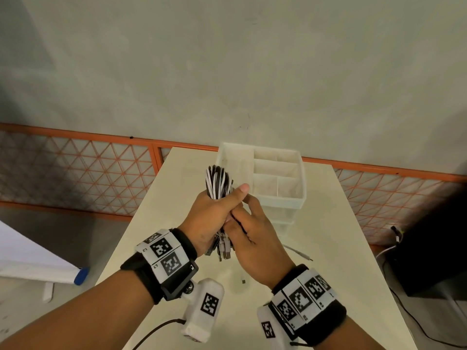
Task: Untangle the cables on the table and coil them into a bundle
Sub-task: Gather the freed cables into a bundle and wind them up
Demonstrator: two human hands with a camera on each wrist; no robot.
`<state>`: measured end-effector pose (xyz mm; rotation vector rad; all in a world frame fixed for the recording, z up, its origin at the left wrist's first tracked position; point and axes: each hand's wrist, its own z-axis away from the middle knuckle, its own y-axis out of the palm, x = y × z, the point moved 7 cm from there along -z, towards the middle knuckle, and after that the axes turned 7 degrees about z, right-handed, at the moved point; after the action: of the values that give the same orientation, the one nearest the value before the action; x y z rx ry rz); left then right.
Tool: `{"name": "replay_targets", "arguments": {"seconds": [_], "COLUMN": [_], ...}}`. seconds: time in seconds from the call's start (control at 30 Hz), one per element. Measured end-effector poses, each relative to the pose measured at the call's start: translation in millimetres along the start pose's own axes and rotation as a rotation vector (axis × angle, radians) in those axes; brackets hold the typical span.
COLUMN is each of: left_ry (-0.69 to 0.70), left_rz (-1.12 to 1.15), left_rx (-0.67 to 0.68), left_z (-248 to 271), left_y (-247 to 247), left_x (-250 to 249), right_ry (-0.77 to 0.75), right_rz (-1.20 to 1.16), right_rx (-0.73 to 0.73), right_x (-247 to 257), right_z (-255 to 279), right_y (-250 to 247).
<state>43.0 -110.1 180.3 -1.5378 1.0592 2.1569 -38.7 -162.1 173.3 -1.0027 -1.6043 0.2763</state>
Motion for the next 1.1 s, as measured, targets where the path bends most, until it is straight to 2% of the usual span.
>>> {"name": "replay_targets", "arguments": {"seconds": [0.17,0.3,0.37,0.47,0.6,0.67,0.73,0.87,1.0,1.1], "left_ry": [-0.009,-0.021,-0.033,-0.013,0.05,0.092,0.109,0.056,0.024,-0.034], "left_rz": [0.028,0.009,0.003,0.007,-0.032,-0.059,-0.037,0.131,0.214,0.165], "left_rx": [-0.041,-0.009,0.014,-0.018,-0.022,-0.059,-0.113,-0.174,-0.055,0.124], "left_z": [1.9,3.6,4.4,3.5,0.5,-2.2,-5.9,-11.2,-14.7,-11.6], "left_y": [-1.7,-2.9,-2.9,-3.4,0.1,-2.2,-7.3,-24.4,-35.4,-32.7], "left_x": [1.3,3.5,4.9,5.6,1.3,-2.7,-4.8,-15.0,-23.9,-25.0], "right_ry": [-0.049,-0.069,-0.081,-0.062,-0.032,-0.048,-0.033,0.168,0.228,0.245], "right_rz": [0.033,-0.07,-0.047,0.083,0.164,0.096,-0.034,-0.202,-0.333,-0.364], "right_rx": [0.015,0.105,0.129,0.083,-0.078,-0.112,-0.085,-0.011,0.014,0.11], "right_x": [1.2,-2.3,-5.4,-10.6,-11.4,-9.5,-11.5,-38.3,-51.3,-55.6], "right_z": [1.7,2.5,3.7,1.5,-0.3,0.9,3.0,10.0,15.5,14.6], "right_y": [0.7,-4.4,-7.9,-5.4,1.0,2.4,2.3,-5.7,-11.7,-9.4]}}
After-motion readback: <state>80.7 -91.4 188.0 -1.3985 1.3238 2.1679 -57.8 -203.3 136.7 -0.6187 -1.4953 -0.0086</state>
